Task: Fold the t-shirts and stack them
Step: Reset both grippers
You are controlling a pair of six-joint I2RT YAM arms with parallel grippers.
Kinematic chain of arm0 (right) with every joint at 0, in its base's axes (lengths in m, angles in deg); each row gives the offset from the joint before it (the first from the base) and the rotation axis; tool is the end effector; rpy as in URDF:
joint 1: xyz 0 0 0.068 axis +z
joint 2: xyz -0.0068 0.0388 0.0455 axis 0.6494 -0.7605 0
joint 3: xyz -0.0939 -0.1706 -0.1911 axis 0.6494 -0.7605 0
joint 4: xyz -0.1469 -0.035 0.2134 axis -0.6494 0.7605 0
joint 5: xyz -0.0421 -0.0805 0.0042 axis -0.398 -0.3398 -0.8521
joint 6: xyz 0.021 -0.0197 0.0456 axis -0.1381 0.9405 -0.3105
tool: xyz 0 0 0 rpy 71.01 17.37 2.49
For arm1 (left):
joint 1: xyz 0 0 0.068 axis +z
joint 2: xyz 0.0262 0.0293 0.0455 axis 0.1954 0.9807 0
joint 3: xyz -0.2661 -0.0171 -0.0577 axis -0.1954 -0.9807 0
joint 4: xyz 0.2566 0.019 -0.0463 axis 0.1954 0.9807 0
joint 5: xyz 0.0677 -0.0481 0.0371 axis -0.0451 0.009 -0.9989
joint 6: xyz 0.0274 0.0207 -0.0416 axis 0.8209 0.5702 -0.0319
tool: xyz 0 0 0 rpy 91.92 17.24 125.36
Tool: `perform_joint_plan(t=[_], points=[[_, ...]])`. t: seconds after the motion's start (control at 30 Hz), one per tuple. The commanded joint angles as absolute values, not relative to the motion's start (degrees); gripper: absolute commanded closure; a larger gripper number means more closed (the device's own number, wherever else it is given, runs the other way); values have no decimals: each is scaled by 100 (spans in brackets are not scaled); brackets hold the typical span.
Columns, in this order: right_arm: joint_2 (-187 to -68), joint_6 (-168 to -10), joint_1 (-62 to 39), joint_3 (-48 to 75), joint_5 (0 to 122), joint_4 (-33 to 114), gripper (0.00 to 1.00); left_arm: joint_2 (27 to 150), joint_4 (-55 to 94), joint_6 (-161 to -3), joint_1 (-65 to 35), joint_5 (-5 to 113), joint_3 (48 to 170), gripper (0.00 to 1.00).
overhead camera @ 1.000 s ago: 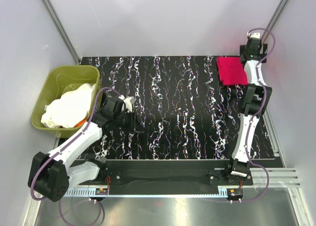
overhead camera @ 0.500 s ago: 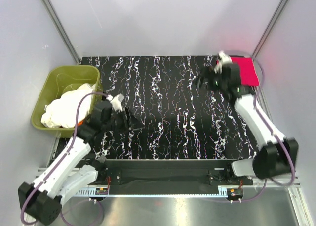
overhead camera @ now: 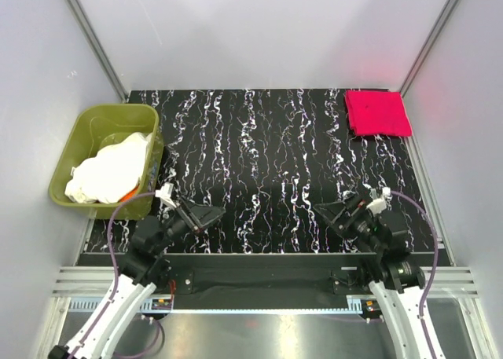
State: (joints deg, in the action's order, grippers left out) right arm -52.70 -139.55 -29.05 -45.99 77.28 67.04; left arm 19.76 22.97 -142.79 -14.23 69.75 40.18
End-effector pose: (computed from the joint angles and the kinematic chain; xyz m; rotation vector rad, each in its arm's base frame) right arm 0.0860 0.0321 0.2116 0.5012 1.9693 1.1844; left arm 0.0955 -0.0615 0.1798 -0.4135 1.8878 -1.5659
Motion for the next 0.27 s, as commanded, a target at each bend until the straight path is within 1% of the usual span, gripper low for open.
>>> perform_joint_plan(t=[0.0,0.1,0.13,0.17,0.2,0.23], points=[[-5230,-14504,-2898,-4506,7593,8121,0,951,1168,-15249,-1457,6888,3459,32],[-5541,-14283,-2889,-4450,7829,7790,0,385,819,-15794,-1466,6966,3090,32],[-5446,-14248,-2889,-4477,8004,7700,0,523,329,-16178,-1466,7106,2854,31],[-5167,-14256,-2889,-4503,8023,7673,0,785,-720,-16452,-1475,7264,2722,30],[-5164,-14282,-2889,-4477,8049,7699,0,901,-1244,-16568,-1483,7309,2694,28],[-4703,-14274,-2889,-4434,8223,7673,0,1015,-1876,-16995,-1484,7292,2572,24]])
